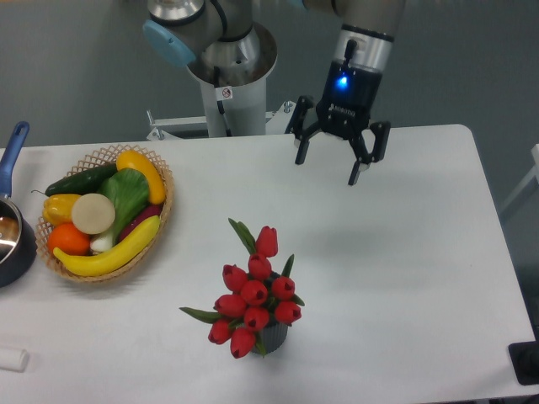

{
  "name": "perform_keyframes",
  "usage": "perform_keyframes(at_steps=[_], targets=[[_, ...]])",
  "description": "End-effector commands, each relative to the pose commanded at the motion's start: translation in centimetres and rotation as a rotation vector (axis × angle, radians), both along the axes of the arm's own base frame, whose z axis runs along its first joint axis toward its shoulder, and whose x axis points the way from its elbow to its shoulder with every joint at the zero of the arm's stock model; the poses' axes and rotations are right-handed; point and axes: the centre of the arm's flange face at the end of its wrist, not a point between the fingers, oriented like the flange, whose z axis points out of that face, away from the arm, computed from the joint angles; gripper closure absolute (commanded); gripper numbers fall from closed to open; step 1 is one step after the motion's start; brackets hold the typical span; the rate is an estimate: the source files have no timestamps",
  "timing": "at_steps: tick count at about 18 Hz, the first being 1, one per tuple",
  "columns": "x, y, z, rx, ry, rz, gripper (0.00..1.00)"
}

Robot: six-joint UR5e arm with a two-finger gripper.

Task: Pick up the flowers from the vase
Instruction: 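Move the open gripper down toward the red tulip stems above the vase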

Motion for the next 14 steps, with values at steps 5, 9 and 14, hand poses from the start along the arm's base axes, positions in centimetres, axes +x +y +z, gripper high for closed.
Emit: perform_keyframes(at_steps=[5, 9, 14], targets=[[-0.3, 4.4, -1.1, 0.002, -0.029, -0.071, 0.00], [-1.1, 6.4, -2.8, 0.044, -0.083, -0.093, 0.00], [-0.4, 8.4, -4.3, 0.048, -0.129, -0.107, 0.00]])
